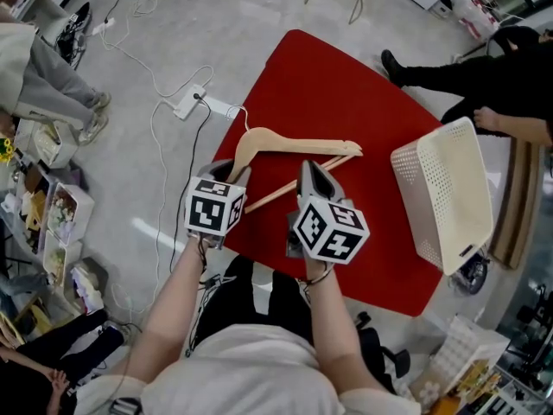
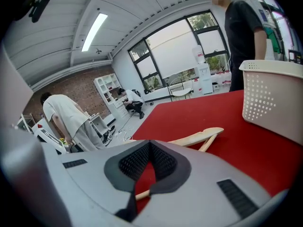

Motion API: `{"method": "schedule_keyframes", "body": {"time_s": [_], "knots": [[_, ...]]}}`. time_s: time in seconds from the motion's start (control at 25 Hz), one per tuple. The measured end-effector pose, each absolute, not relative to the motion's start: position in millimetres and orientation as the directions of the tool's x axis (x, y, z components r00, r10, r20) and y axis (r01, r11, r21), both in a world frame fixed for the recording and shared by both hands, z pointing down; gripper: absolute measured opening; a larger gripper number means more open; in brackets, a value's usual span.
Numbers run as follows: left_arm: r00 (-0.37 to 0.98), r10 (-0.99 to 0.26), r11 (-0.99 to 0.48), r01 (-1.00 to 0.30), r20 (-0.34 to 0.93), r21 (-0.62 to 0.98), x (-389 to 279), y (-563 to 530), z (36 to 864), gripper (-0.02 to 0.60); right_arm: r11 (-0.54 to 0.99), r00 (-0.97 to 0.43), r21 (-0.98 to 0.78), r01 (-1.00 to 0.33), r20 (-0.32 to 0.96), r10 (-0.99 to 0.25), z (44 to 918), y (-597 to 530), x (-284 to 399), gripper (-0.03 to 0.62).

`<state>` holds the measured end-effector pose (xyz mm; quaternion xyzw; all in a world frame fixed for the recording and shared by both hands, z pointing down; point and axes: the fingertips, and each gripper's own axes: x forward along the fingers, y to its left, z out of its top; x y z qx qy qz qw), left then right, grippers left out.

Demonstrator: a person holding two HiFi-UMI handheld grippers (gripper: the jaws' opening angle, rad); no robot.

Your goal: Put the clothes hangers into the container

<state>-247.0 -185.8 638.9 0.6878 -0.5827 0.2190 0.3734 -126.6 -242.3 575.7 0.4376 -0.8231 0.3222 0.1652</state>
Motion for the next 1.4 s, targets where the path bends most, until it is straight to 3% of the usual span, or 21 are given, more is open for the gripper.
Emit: {"method": "schedule_keyframes", "body": {"time_s": [0.48, 1.4], "knots": [[0.206, -0.695, -0.040, -0.968, 0.689, 0.249, -250.1, -199.2, 610.8, 0.121, 0.401, -0.547, -0.373, -0.837, 0.522, -0.655, 557.0, -242.8, -111.6, 0.015], [0.227, -0.796, -0.158, -0.973, 0.561, 0.170, -187.8, -243.3, 502.6, 0.118, 0.326, -0.449, -0.351, -0.878, 0.366, -0.815, 464.7, -264.6, -8.9, 0.015]]}}
